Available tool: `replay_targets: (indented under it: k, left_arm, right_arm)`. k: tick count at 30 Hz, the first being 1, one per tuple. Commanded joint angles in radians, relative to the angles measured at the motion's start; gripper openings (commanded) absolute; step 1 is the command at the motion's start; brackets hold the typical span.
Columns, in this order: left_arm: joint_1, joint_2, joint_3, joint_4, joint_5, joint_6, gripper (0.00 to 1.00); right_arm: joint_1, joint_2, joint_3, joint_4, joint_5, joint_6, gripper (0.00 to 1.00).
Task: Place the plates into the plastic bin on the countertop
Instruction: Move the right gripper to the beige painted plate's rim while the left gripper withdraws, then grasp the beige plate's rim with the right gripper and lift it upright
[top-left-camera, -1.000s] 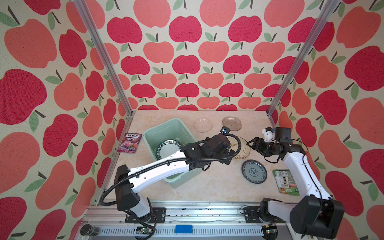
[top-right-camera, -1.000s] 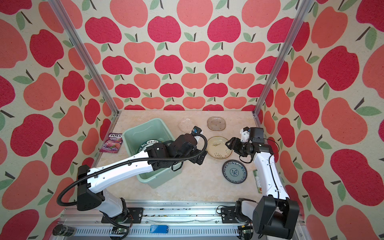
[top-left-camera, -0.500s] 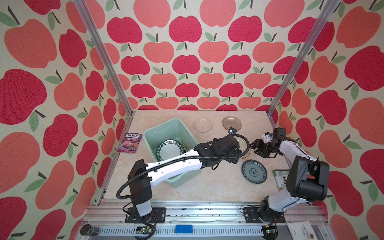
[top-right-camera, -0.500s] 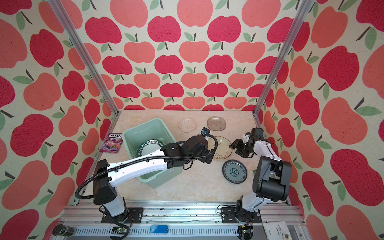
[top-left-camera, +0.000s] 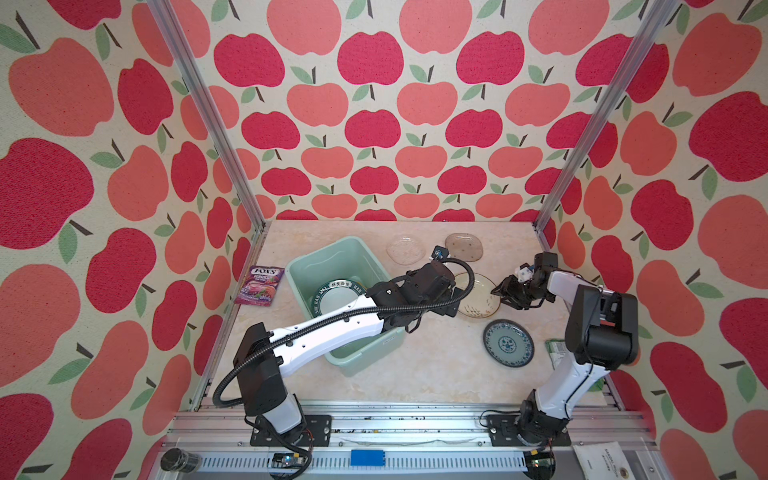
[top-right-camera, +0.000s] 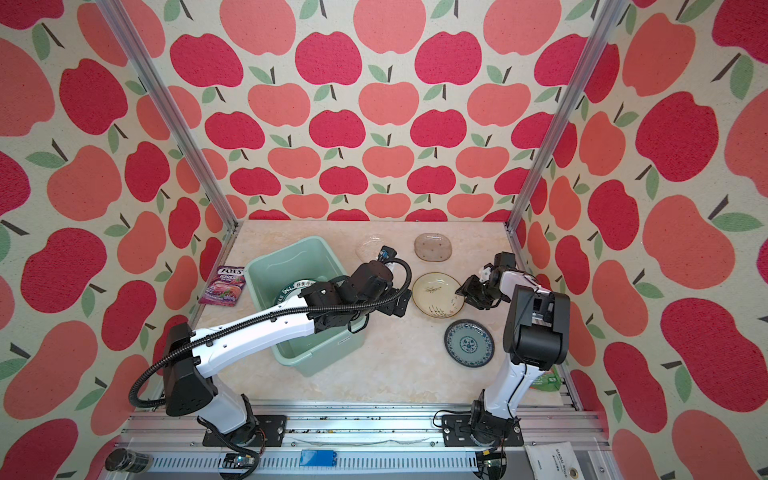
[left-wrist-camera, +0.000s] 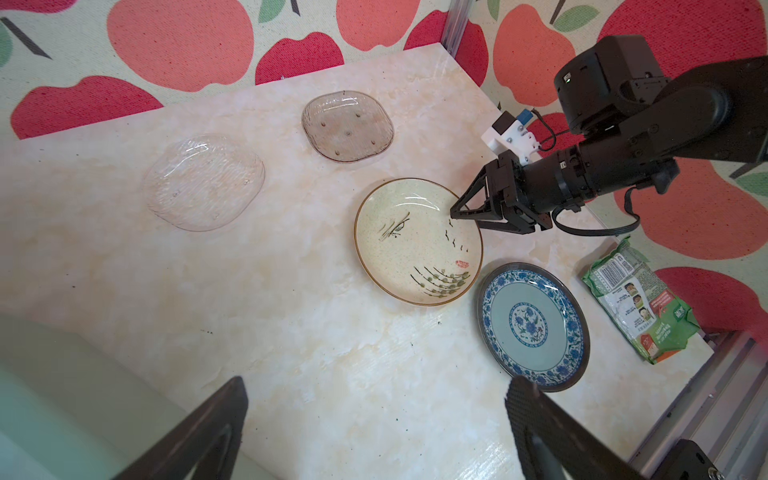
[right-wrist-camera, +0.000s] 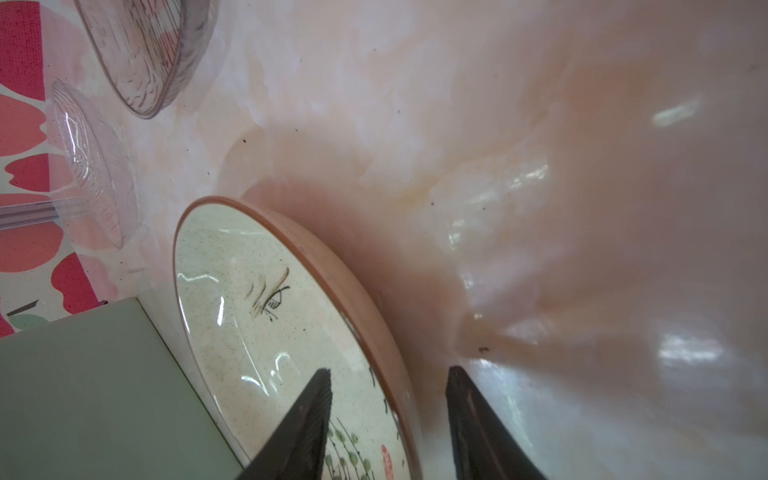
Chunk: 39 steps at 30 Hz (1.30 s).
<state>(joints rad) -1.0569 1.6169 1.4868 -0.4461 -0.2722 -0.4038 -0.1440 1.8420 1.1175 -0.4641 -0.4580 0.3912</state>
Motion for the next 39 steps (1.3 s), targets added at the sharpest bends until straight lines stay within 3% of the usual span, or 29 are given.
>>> replay_targets:
  k: [1, 15, 32, 36, 39]
  left_arm:
    - [0.008, -0.035, -0.028, 0.034, 0.016, -0.015, 0.99]
    - [0.013, -0.092, -0.072, 0.043, 0.015, -0.033, 0.99]
    - [0.057, -0.347, -0.202, -0.003, -0.061, -0.042, 0.99]
    - [0.121, -0.46, -0.282, -0.014, -0.01, -0.028, 0.99]
    - [0.223, -0.559, -0.321, -0.066, 0.062, -0.053, 0.99]
  right_arm:
    - [0.005, 0.029, 0.035, 0.0, -0.004, -0.01, 0.39]
    - [0.021, 0.035, -0.014, 0.011, -0.026, -0.025, 0.01]
    - [0.058, -0.3, -0.009, -0.095, -0.084, 0.037, 0.0]
    - [0.109, -0.391, 0.039, -0.16, -0.079, 0.061, 0.0]
    - [0.168, -0.456, 0.08, -0.209, -0.061, 0.081, 0.0]
